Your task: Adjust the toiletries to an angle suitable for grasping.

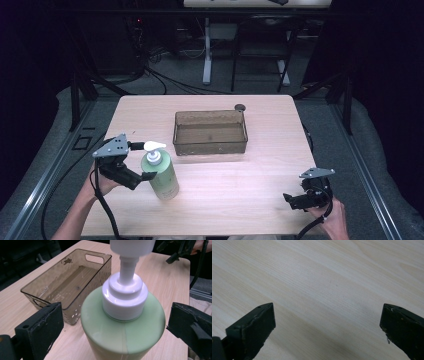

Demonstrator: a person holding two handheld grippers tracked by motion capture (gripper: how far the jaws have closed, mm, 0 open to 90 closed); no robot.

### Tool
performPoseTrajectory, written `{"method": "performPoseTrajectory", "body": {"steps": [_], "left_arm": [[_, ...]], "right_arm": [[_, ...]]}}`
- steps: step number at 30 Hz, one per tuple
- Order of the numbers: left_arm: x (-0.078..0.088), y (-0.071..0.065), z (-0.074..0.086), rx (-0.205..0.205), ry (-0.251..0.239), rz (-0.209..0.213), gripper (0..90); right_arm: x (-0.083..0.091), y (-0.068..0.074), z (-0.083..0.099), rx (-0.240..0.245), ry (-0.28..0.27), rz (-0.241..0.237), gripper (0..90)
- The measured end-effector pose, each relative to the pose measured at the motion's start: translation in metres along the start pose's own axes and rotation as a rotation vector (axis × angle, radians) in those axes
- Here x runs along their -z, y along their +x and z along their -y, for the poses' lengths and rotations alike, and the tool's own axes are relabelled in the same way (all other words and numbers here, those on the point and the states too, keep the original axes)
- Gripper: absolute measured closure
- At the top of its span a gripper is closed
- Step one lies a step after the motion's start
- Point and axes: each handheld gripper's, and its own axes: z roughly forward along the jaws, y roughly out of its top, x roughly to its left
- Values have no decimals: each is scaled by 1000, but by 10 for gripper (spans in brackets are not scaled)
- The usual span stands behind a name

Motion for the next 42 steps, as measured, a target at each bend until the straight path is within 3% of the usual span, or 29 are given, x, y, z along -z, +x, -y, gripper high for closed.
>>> {"method": "performPoseTrajectory", "body": {"steps": [6,14,31,34,38,42], "left_arm": [[14,1,-13,-23,13,-25,1],[27,4,-27,-51,26,-43,62],[38,6,-78,-185,142,-76,68],[36,6,-87,-208,177,-86,88],[31,6,-95,-237,236,-51,149],[24,3,-104,-270,318,-39,148]], "right_arm": [[0,2,0,2,-23,3,0],[-15,0,7,-29,-27,-28,0],[-34,-3,13,-36,-22,-10,0],[-36,-1,13,-21,-15,-4,0],[-37,0,12,-18,-21,-9,0],[-38,-1,13,-14,-32,-14,0]]}}
